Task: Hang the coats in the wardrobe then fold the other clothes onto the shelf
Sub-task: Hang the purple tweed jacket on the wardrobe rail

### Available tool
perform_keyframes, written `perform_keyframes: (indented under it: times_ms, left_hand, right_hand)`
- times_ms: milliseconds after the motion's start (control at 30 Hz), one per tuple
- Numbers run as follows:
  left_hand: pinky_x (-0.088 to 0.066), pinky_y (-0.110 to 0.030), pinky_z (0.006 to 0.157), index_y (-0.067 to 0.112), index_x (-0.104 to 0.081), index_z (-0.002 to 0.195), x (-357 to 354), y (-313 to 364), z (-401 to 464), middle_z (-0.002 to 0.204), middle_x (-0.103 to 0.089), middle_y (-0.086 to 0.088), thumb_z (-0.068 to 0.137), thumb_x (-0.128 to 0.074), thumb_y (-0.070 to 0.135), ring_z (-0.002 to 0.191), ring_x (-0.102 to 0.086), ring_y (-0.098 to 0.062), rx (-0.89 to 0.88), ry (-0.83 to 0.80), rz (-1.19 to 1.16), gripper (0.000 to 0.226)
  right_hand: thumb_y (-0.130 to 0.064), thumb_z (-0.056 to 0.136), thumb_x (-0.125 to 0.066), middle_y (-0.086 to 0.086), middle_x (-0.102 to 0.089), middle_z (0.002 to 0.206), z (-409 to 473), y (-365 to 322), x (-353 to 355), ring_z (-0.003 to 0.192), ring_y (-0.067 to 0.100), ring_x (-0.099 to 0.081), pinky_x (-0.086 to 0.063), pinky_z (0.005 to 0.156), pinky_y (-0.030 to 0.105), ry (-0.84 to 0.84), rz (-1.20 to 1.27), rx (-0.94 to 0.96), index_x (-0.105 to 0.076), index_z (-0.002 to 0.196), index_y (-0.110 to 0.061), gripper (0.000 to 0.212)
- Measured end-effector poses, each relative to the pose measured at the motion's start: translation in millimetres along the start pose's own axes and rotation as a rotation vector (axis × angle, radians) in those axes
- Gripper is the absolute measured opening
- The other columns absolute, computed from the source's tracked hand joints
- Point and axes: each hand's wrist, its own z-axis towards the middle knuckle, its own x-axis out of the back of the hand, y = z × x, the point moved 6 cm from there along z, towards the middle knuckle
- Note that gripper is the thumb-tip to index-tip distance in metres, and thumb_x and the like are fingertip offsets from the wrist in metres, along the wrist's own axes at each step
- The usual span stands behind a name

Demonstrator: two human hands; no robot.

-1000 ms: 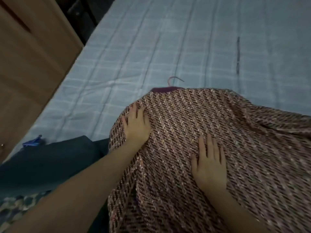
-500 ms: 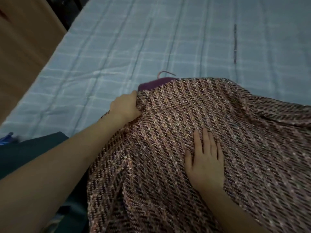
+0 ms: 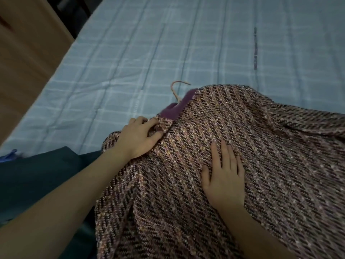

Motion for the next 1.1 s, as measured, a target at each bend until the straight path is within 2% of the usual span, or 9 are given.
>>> perform_keyframes:
  times_ms: [100,200,333,500,600,667,900,1000,1100]
  left_hand:
    - [-0.045,-0.036,0.079,0.031,-0.048,0.125,8,6,3,0.105,-0.059,-0.008,0.09,-0.057,0.043,0.098,-0.057,-0.031,-0.04,-0.018,-0.04,0.038]
    - [-0.04,-0.034,0.059,0.023,-0.033,0.114,9,10,7,0.078,-0.06,-0.005,0.081,-0.075,0.03,0.074,-0.059,-0.027,0.079,-0.079,-0.192,0.054]
    - [-0.046,-0.03,0.078,0.016,-0.058,0.115,6,17,2,0.101,-0.067,-0.004,0.073,-0.081,0.036,0.096,-0.062,-0.025,0.162,-0.321,-0.17,0.051]
    - [-0.047,-0.027,0.094,0.024,-0.072,0.108,3,59,-65,0.106,-0.072,0.005,0.073,-0.082,0.026,0.099,-0.066,-0.016,0.147,-0.478,-0.593,0.037]
    - [-0.049,-0.033,0.098,0.027,-0.075,0.1,24,87,-106,0.1,-0.075,0.007,0.069,-0.082,0.03,0.097,-0.068,-0.014,0.168,-0.436,-0.764,0.032]
    - [-0.049,-0.034,0.099,0.029,-0.075,0.098,53,110,-132,0.099,-0.074,0.009,0.069,-0.077,0.037,0.096,-0.068,-0.011,0.131,-0.46,-0.793,0.03]
    - [-0.048,-0.018,0.084,0.044,-0.061,0.095,190,164,-226,0.097,-0.066,0.018,0.091,-0.056,0.053,0.083,-0.061,0.001,0.056,-0.383,-0.801,0.011]
    - [-0.032,-0.015,0.059,0.036,-0.043,0.078,244,179,-269,0.081,-0.041,0.014,0.088,-0.049,0.063,0.067,-0.04,-0.001,-0.017,-0.339,-0.679,0.029]
    - [-0.031,-0.012,0.056,0.035,-0.042,0.078,292,185,-311,0.08,-0.04,0.01,0.085,-0.052,0.062,0.066,-0.04,-0.004,-0.042,-0.272,-0.564,0.03]
  right_hand:
    - [-0.047,0.095,-0.025,0.003,-0.011,0.162,0,0,1,0.149,0.02,-0.007,-0.012,0.12,0.044,0.001,0.011,-0.01,-0.009,0.155,-0.023,0.067]
    - [-0.047,0.095,-0.027,0.003,-0.011,0.162,1,0,1,0.149,0.02,-0.008,-0.012,0.12,0.043,0.005,0.012,-0.01,-0.01,0.155,-0.023,0.067]
    - [-0.049,0.094,-0.024,0.004,-0.012,0.162,1,-1,1,0.149,0.021,-0.009,-0.012,0.12,0.043,-0.012,0.025,-0.001,-0.012,0.155,-0.023,0.067]
    - [-0.046,0.092,-0.035,0.007,-0.008,0.162,11,1,20,0.149,0.025,-0.006,-0.007,0.12,0.042,-0.294,0.033,-0.018,-0.02,0.151,-0.018,0.067]
    - [-0.034,0.093,-0.049,0.012,-0.044,0.14,11,1,75,0.126,0.026,-0.044,-0.039,0.103,0.036,-0.486,0.272,-0.094,-0.043,0.139,-0.018,0.049]
    - [-0.02,0.093,-0.052,0.006,-0.059,0.111,-6,4,129,0.1,0.021,-0.056,-0.042,0.077,0.029,-0.387,0.423,-0.126,-0.057,0.119,-0.018,0.027]
    - [-0.012,0.089,-0.059,0.001,-0.027,0.153,-59,36,313,0.14,0.016,-0.028,-0.027,0.116,0.037,0.076,0.536,-0.056,-0.022,0.152,-0.017,0.072]
    - [-0.028,0.097,-0.054,-0.005,-0.021,0.158,-70,34,368,0.146,0.012,-0.016,-0.019,0.119,0.034,0.08,0.374,0.088,-0.025,0.152,-0.022,0.062]
    - [-0.03,0.098,-0.052,-0.006,-0.054,0.133,-95,14,413,0.128,0.019,-0.046,-0.035,0.106,0.032,0.135,0.316,0.272,-0.054,0.128,-0.025,0.031]
